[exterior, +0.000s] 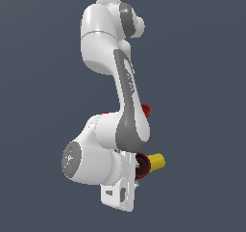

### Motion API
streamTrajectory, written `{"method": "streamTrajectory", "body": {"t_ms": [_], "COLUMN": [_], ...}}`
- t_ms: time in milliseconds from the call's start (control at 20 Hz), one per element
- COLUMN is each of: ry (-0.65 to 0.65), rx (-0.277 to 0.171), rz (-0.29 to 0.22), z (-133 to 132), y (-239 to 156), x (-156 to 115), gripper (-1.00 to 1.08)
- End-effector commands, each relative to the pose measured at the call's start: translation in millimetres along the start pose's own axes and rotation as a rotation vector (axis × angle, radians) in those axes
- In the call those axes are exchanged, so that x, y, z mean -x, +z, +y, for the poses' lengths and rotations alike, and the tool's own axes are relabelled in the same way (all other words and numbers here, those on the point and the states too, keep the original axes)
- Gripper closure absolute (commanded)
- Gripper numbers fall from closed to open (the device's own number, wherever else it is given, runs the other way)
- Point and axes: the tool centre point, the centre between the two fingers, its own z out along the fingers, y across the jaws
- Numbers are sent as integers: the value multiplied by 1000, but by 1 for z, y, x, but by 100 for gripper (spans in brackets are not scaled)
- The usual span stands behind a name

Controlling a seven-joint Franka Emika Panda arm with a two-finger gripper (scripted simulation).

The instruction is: Pick up a designated object from a clutter of objects.

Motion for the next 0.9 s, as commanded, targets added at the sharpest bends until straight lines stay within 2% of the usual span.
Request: {"method": "streamTrajectory", "body": {"t_ms": [0, 600, 650, 850], "ry": [-6, -5, -5, -5], "rx": [1, 1, 1, 1], "rz": [3, 3, 3, 3], "z": [1, 0, 0, 0], "y": [1, 31, 31, 31], "x": [0, 0, 0, 0], "gripper": [-20, -20, 108, 108]}}
